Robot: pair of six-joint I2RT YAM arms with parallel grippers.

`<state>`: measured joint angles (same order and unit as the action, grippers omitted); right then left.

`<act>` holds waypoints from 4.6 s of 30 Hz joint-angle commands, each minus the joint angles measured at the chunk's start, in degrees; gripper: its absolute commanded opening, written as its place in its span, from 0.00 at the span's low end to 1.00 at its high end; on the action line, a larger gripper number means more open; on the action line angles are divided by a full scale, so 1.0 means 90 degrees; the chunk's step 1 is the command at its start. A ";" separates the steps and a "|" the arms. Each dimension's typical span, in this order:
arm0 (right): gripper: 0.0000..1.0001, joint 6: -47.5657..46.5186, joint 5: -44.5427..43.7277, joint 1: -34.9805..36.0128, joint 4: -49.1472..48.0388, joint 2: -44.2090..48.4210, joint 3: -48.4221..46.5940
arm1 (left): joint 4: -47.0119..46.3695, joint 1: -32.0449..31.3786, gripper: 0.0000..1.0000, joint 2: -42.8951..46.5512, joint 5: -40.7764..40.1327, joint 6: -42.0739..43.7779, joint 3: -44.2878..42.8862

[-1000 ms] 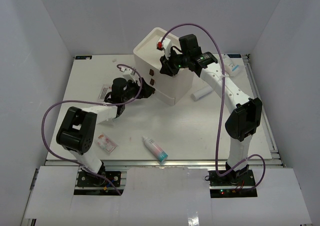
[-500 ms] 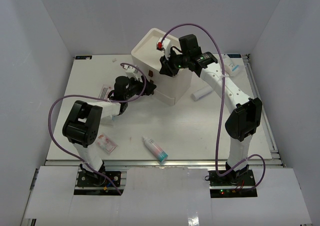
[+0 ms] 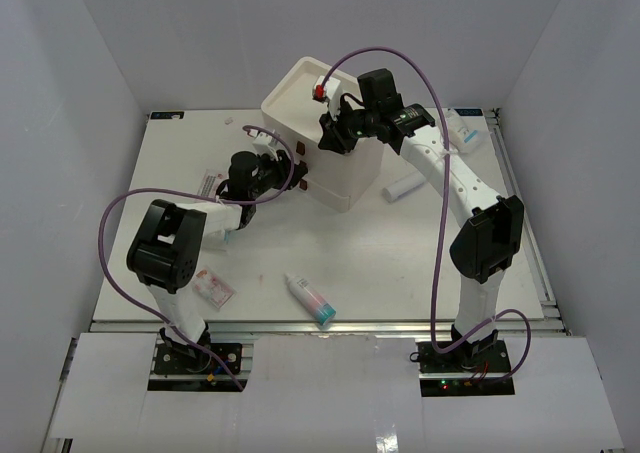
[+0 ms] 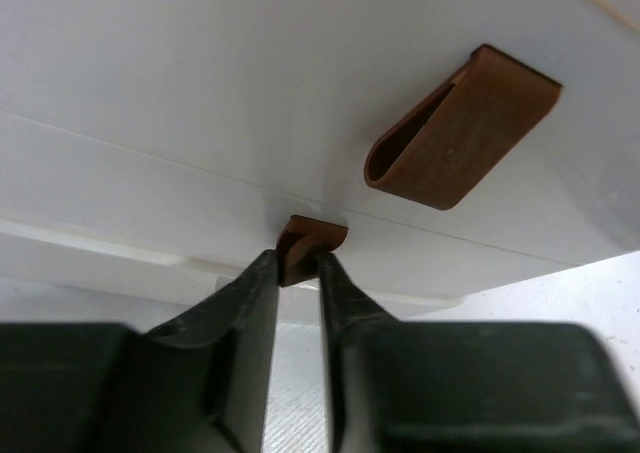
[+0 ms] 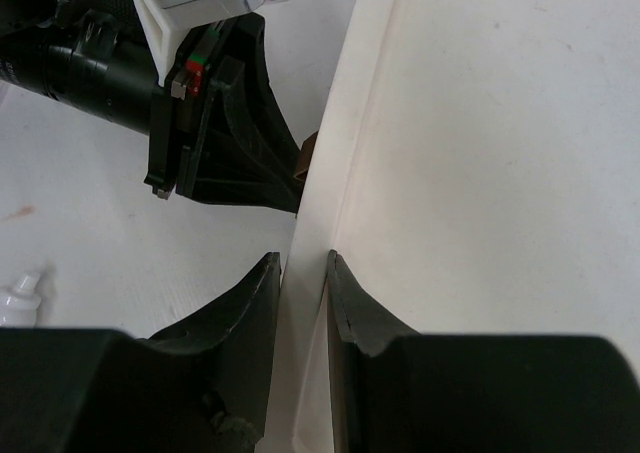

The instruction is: Organize the makeup

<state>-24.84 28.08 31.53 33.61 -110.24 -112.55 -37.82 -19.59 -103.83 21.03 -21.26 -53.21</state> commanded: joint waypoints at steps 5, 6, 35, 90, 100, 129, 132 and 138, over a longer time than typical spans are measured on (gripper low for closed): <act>0.15 -0.0004 0.0709 0.0348 0.0944 -0.0252 0.0130 | -0.0241 0.0019 0.14 0.0694 0.0079 -0.0116 0.0490; 0.15 -0.0004 0.0681 0.0341 0.0944 -0.0256 0.0137 | -0.0250 0.0019 0.13 0.0812 0.0066 -0.0150 0.0665; 0.20 -0.0048 0.0274 0.0147 0.0956 -0.0391 -0.0009 | 0.0192 0.0009 0.11 0.4294 -0.0142 -0.0991 0.3437; 0.77 0.0177 0.2174 -0.3651 -0.1669 0.5140 0.6989 | 0.8109 -0.2527 0.98 0.5155 -0.2709 -0.5259 0.1889; 0.77 0.0269 0.2232 -0.3827 -0.1781 0.5346 0.7111 | 0.8054 -0.3494 0.98 0.3462 -0.2947 -0.6501 0.1385; 0.78 0.0230 0.2340 -0.3852 -0.1774 0.5500 0.7259 | 0.8026 -0.3671 0.00 0.4302 -0.4367 -0.5714 0.0204; 0.78 0.0227 0.2323 -0.3852 -0.1781 0.5494 0.7262 | 0.8051 -0.3233 0.00 0.4242 -0.4337 -0.5382 -0.0345; 0.78 0.0221 0.2313 -0.3878 -0.1781 0.5491 0.7281 | 0.7389 -0.1720 0.00 0.3836 -0.3365 -0.5163 -0.1017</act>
<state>-22.90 47.79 -2.95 19.17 -61.84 -47.06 33.05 -42.66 -67.65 -13.70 -69.09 -58.15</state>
